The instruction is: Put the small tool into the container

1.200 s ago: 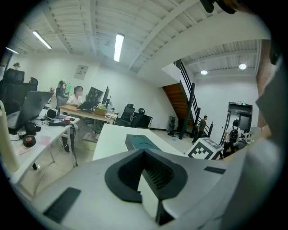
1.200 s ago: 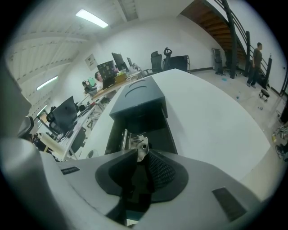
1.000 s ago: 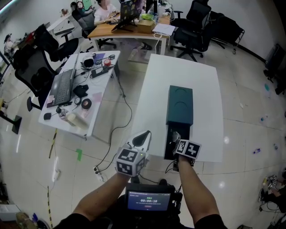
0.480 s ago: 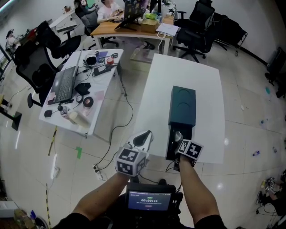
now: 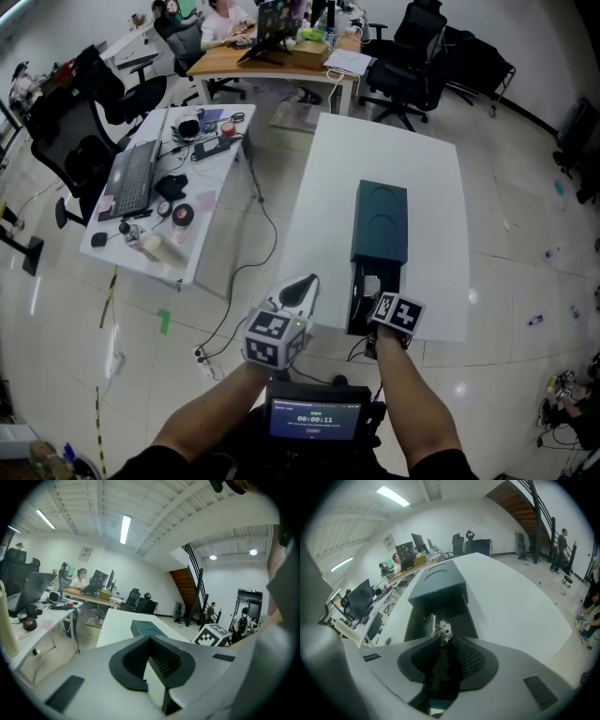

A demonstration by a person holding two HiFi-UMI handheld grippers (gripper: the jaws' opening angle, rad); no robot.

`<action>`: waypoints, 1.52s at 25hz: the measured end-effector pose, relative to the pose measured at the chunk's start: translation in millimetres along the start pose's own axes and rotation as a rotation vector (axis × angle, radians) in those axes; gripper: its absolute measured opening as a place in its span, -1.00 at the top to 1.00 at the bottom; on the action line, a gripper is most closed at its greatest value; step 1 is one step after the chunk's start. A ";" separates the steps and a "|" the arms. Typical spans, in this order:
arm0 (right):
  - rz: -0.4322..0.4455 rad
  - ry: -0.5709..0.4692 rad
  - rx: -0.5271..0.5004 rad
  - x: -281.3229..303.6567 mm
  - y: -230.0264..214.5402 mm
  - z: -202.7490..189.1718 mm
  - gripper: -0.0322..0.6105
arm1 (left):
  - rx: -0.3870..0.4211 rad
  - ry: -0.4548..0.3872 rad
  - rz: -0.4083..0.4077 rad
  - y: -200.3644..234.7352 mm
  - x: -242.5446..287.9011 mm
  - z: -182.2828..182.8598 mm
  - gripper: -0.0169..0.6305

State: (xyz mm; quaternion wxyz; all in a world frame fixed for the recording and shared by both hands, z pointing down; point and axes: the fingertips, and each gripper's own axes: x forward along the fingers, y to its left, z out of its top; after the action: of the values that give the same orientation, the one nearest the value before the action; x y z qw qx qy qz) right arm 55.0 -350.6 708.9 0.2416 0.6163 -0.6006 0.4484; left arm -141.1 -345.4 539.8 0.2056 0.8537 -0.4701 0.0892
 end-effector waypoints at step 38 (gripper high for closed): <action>0.655 -0.770 -0.324 -376.9 -48.1 95.6 0.88 | 0.099 -0.189 -0.111 -190.7 -63.9 84.6 0.88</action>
State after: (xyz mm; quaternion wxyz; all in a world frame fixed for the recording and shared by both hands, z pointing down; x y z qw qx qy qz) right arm 172.6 -225.4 356.8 -0.0568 0.4714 -0.8683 0.1433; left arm -19.2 -242.9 390.6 0.1226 0.8922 -0.4342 0.0200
